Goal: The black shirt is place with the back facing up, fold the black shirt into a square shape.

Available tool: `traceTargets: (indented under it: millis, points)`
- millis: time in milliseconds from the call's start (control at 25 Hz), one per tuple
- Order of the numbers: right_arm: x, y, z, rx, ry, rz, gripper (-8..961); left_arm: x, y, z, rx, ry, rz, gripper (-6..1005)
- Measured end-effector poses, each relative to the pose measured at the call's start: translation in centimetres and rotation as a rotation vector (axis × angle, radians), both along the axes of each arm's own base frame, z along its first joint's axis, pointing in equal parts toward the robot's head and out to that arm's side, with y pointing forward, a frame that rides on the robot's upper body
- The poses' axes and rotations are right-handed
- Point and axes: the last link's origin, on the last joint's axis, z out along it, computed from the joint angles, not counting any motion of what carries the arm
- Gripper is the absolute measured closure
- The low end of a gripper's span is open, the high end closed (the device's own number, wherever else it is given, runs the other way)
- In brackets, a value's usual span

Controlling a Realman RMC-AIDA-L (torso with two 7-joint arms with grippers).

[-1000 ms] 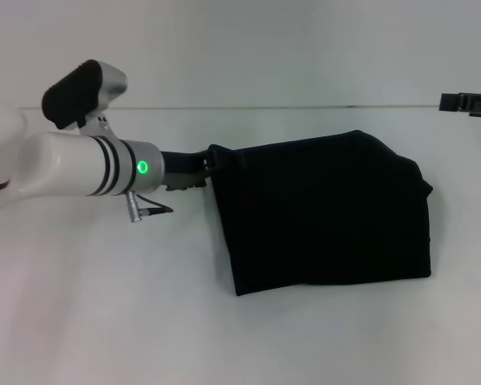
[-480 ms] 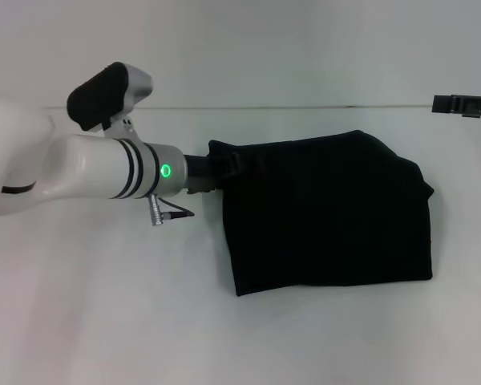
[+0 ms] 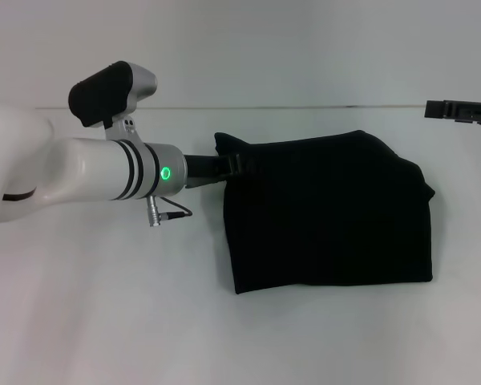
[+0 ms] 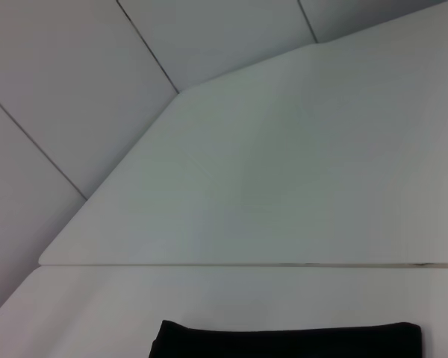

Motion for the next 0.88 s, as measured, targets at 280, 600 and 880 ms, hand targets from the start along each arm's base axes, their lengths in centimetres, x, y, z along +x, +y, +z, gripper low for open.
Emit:
traceTargets:
  millis: [280,600,880]
  points:
    - [-0.1,-0.1,-0.5,-0.007,0.007,0.001,38,-0.2,0.2,0.2,0.011,0.01,0.003,845]
    - [0.5,-0.3,-0.6,0.003,-0.002,-0.015,41,-0.3,0.5,0.7,0.016,0.024,-0.007,949]
    - [1.1,-0.7,-1.5,-0.018,0.007,-0.029,63,0.7,1.8,2.4,0.021,0.033,-0.049,964]
